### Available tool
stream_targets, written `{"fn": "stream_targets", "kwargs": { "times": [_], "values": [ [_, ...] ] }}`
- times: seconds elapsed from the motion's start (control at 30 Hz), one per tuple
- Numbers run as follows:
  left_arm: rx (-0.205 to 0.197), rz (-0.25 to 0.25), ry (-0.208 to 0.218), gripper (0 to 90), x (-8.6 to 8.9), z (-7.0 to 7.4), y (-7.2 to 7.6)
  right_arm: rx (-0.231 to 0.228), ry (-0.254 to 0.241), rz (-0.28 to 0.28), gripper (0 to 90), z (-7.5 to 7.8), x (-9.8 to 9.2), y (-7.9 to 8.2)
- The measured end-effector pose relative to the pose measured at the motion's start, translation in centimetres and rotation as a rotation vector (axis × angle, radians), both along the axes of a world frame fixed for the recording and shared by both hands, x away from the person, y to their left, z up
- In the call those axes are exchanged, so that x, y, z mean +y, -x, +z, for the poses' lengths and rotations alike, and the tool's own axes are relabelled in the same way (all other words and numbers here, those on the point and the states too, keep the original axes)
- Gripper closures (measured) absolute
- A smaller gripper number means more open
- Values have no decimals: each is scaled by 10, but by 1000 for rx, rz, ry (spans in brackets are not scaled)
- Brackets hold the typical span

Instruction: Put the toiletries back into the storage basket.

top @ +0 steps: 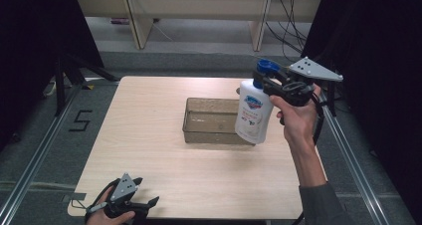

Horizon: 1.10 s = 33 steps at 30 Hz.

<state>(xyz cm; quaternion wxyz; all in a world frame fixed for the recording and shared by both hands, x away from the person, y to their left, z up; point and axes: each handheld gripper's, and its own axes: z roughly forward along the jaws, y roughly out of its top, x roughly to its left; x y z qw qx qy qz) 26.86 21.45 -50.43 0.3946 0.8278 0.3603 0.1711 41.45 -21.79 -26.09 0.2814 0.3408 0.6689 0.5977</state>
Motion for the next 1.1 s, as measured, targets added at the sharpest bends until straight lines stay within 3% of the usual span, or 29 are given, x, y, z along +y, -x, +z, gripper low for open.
{"fn": "stream_targets", "kwargs": {
  "times": [0.03,0.4,0.5,1.1],
  "values": [
    [5,-7,11,148,-1,0,0,-16,8,-7,660,0,0,-2],
    [3,-7,6,148,-1,0,0,6,-5,-16,659,-3,5,-20],
    [-1,-3,40,148,-2,-1,1,7,-3,-28,659,-3,6,-27],
    [-3,-1,48,148,-2,-1,1,24,-1,-68,659,-14,13,-52]
  ]
}}
